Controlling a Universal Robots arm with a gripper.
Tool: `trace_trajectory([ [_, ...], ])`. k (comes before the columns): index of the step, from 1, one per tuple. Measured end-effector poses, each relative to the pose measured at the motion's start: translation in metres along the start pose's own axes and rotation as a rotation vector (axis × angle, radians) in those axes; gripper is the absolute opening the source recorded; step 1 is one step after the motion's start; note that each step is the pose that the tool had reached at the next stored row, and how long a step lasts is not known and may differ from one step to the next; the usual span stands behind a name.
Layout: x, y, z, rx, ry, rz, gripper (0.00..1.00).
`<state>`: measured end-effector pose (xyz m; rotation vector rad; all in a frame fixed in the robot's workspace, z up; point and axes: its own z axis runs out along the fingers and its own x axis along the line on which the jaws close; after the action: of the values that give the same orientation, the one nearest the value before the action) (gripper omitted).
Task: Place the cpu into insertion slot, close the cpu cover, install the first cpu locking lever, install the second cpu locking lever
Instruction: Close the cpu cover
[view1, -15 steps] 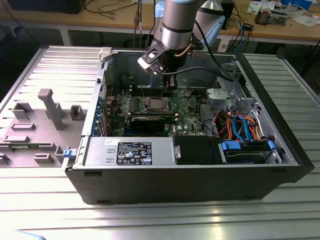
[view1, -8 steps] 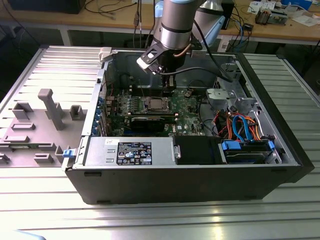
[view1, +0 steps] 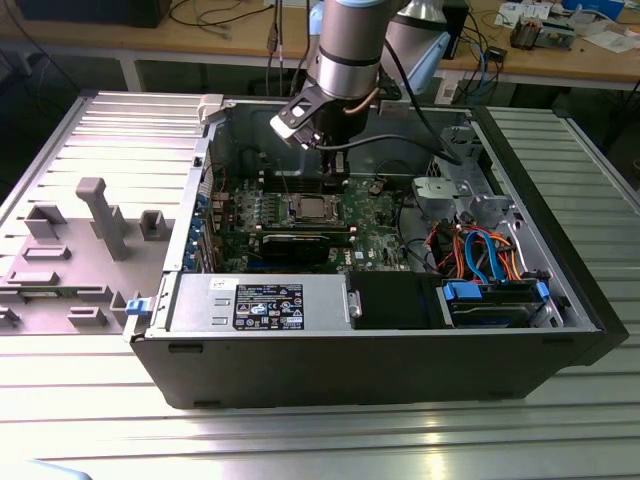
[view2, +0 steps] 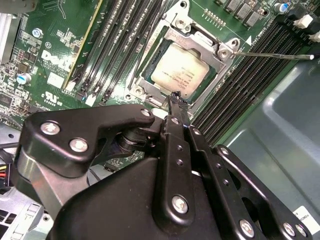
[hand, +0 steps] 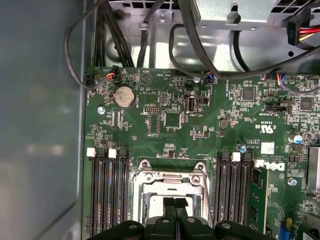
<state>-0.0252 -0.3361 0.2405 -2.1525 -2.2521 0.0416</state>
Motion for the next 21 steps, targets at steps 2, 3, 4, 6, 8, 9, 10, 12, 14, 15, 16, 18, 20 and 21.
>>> trace_trajectory([
  [2, 0.0001, -0.0009, 0.0004, 0.0000, 0.0000, 0.000, 0.11],
  [3, 0.0001, -0.0013, 0.0005, 0.0000, 0.0000, 0.000, 0.11],
  [4, 0.0001, -0.0019, 0.0007, 0.0001, -0.0001, 0.000, 0.11],
  [6, 0.0001, -0.0028, 0.0010, 0.0000, -0.0001, 0.000, 0.11],
  [8, 0.0002, -0.0039, 0.0013, 0.0000, -0.0001, 0.000, 0.11],
  [9, 0.0002, -0.0045, 0.0015, 0.0000, -0.0001, 0.000, 0.11],
  [10, 0.0002, -0.0049, 0.0016, 0.0000, 0.0000, 0.000, 0.11],
  [12, 0.0002, -0.0058, 0.0019, 0.0000, -0.0001, 0.000, 0.11],
  [14, 0.0003, -0.0067, 0.0021, 0.0000, -0.0001, 0.000, 0.11],
  [15, 0.0003, -0.0072, 0.0022, 0.0000, -0.0001, 0.000, 0.11],
  [16, 0.0004, -0.0077, 0.0024, 0.0000, 0.0000, 0.000, 0.11],
  [18, 0.0004, -0.0086, 0.0027, 0.0000, -0.0001, 0.000, 0.11],
  [20, 0.0004, -0.0092, 0.0029, 0.0000, -0.0001, 0.000, 0.11],
  [21, 0.0004, -0.0096, 0.0030, 0.0001, -0.0001, 0.000, 0.11],
])
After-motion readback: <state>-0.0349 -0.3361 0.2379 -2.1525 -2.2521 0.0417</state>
